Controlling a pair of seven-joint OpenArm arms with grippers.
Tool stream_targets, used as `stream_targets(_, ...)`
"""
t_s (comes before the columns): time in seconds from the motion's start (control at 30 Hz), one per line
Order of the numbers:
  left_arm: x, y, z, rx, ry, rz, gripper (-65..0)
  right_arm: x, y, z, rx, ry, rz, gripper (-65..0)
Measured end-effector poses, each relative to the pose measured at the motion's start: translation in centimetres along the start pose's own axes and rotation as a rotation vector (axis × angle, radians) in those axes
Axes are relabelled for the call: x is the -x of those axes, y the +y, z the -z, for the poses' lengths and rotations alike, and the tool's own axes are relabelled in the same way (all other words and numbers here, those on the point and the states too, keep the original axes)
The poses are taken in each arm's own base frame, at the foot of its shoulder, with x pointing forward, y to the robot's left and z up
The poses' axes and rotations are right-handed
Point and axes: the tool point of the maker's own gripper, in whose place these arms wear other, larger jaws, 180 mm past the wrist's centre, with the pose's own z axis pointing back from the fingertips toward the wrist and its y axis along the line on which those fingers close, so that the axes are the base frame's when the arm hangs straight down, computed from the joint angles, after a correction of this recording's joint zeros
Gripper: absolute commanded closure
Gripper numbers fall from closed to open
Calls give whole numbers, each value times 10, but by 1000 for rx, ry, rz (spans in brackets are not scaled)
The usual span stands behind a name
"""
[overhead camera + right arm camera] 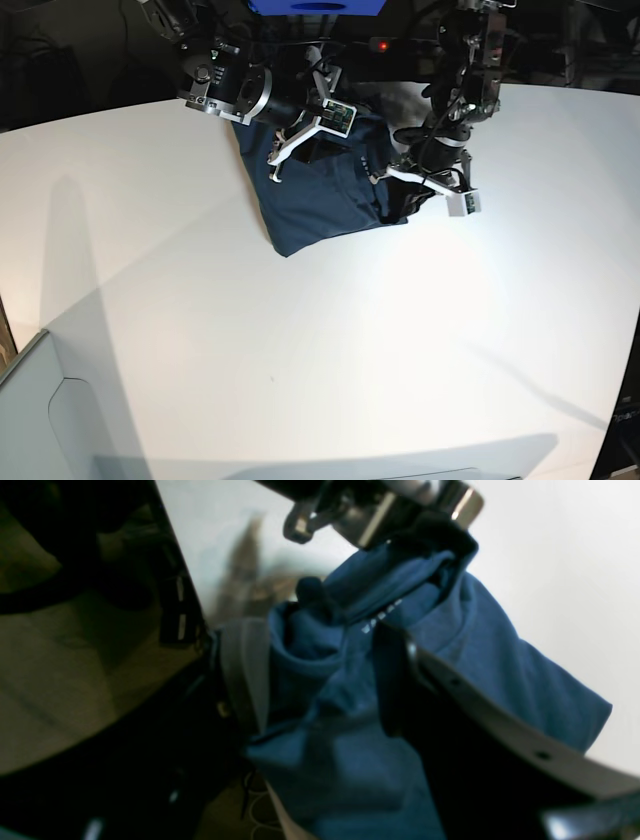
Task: Fold the T-shirt properly
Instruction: 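Pull the grasped edge with the left gripper to square the fold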
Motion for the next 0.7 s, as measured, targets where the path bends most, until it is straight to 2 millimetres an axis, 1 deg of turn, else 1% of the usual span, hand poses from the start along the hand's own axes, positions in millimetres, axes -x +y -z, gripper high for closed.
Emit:
stream_targets(0.03, -1, -1, 0, 2, -3, 0, 0, 0, 0, 0, 0, -1, 0, -233)
stream_targets(0.17, -2, -1, 0, 4, -5, 0, 0, 0, 0, 0, 0, -1, 0, -3)
stream_targets(0.23, -5, -3, 2, 8, -9, 1, 0, -1, 0, 0, 0, -4, 0, -5)
stream_targets(0.3, -12, -7, 3, 20, -24, 7, 0, -1, 0, 0, 0, -4, 0, -4)
stream_targets(0.43, -36, -23, 4, 57, -80, 26, 0, 4, 0, -2, -4, 9, -13, -3)
stream_targets(0.5, -47, -29, 6, 74, -106, 32, 0, 3, -1, -2, -3, 6, -14, -4)
stream_targets(0.63, -61, -54, 14, 138, -130, 62, 0, 3, -1, -4, -5, -10, -21, -4)
stream_targets(0.7, -62, -64, 16, 164, -129, 73, 0, 2, 0, -4, -6, -13, -19, -4)
